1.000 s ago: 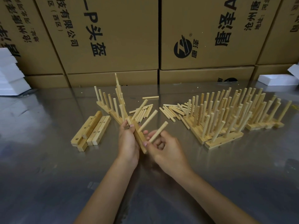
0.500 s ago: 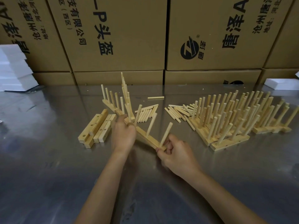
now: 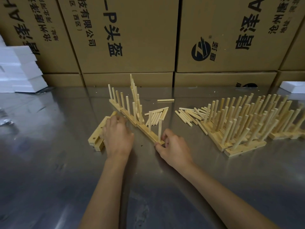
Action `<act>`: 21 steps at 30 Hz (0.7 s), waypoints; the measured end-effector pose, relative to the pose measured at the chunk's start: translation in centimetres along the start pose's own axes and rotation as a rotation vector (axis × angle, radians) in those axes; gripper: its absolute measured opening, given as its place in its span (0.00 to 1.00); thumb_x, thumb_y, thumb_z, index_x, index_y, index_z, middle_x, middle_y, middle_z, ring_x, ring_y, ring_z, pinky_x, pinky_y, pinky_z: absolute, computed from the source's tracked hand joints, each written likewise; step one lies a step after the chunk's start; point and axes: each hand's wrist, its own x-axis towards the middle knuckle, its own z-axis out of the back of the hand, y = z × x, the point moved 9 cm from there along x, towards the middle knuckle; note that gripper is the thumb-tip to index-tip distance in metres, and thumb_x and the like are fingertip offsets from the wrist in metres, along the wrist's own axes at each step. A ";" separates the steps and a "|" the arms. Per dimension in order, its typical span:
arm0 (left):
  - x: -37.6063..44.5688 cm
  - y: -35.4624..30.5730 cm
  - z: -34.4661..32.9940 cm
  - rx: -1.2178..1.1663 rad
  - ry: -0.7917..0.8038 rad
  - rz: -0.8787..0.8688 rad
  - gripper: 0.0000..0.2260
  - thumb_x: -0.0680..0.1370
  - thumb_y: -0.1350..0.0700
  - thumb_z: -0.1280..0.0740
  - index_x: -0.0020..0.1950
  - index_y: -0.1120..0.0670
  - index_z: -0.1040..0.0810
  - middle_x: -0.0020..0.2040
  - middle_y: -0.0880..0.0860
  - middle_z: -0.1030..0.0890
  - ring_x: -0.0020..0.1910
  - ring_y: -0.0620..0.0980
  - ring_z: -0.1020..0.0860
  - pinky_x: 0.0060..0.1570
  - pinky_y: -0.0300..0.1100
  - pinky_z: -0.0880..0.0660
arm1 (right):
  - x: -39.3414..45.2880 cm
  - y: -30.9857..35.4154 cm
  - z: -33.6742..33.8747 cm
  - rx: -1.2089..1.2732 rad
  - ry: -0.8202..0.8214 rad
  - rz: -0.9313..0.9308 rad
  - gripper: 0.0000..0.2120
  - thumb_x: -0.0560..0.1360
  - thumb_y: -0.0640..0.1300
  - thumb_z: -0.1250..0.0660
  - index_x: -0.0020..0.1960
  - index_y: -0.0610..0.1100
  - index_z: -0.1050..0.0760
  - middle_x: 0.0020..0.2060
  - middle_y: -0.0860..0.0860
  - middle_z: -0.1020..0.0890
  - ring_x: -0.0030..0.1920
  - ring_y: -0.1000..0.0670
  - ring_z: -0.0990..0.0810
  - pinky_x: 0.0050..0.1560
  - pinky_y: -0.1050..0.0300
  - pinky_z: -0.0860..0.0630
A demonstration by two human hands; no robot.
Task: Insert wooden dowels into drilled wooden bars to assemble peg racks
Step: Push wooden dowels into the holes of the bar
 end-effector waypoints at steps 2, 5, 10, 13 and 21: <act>-0.1 -0.4 -0.9 0.020 0.056 -0.020 0.20 0.75 0.64 0.35 0.68 0.58 0.24 0.68 0.58 0.26 0.68 0.58 0.32 0.70 0.51 0.36 | 0.9 0.5 -0.6 -0.001 -0.007 0.007 0.12 0.75 0.55 0.31 0.45 0.50 0.31 0.31 0.55 0.24 0.36 0.49 0.22 0.37 0.53 0.26; -0.2 0.0 -2.1 0.140 0.167 0.017 0.20 0.78 0.61 0.38 0.70 0.58 0.27 0.69 0.58 0.27 0.67 0.59 0.33 0.67 0.50 0.36 | 2.2 1.4 -1.7 -0.031 -0.019 0.024 0.11 0.75 0.55 0.33 0.46 0.51 0.33 0.34 0.55 0.22 0.40 0.48 0.21 0.37 0.54 0.32; -0.3 -0.2 -2.2 0.241 0.180 0.012 0.16 0.79 0.58 0.39 0.66 0.57 0.24 0.65 0.58 0.25 0.65 0.58 0.31 0.63 0.49 0.35 | 4.1 2.9 -3.2 -0.071 -0.016 0.036 0.12 0.76 0.56 0.34 0.47 0.52 0.35 0.40 0.52 0.18 0.45 0.45 0.19 0.38 0.55 0.35; -0.2 -0.3 -1.8 0.188 0.146 0.038 0.15 0.78 0.59 0.37 0.65 0.57 0.24 0.63 0.59 0.25 0.63 0.58 0.30 0.62 0.50 0.33 | 4.5 2.8 -3.6 -0.072 -0.020 0.035 0.12 0.76 0.57 0.34 0.47 0.52 0.35 0.40 0.53 0.18 0.46 0.46 0.19 0.38 0.55 0.35; -1.0 0.9 -2.5 -0.097 0.220 0.252 0.24 0.78 0.58 0.33 0.72 0.57 0.35 0.63 0.62 0.27 0.58 0.63 0.24 0.54 0.53 0.26 | 4.0 1.4 -3.3 0.289 0.006 -0.101 0.12 0.72 0.52 0.32 0.54 0.52 0.27 0.30 0.56 0.25 0.36 0.54 0.23 0.38 0.55 0.26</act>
